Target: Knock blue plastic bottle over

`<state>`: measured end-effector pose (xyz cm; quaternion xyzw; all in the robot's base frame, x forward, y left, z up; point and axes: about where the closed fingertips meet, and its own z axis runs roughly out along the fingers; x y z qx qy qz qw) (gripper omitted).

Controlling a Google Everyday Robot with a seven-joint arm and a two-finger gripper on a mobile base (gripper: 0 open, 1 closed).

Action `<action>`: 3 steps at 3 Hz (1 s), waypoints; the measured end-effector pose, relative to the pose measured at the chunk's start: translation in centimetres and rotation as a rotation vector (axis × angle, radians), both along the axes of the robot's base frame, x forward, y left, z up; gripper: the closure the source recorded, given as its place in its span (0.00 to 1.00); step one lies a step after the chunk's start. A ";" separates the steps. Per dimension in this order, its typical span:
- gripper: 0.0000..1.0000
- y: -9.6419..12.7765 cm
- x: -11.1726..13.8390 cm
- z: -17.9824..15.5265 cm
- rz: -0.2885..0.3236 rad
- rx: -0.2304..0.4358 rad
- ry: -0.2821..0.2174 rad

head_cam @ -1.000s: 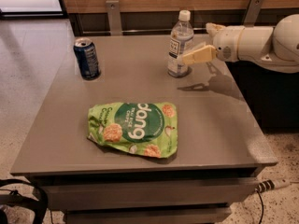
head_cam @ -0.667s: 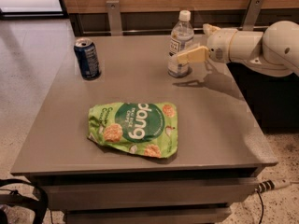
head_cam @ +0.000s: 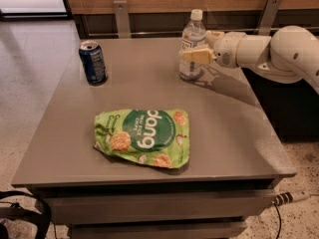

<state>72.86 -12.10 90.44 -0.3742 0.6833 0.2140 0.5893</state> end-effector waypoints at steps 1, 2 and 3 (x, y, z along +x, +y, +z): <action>0.57 0.2 0.0 0.0 0.004 0.001 0.001; 0.80 0.5 0.0 -0.1 0.008 0.001 0.001; 1.00 1.4 0.3 0.5 0.043 -0.075 0.004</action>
Offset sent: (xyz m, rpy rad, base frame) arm 0.0002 0.0022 -0.0003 0.0005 0.0005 0.0031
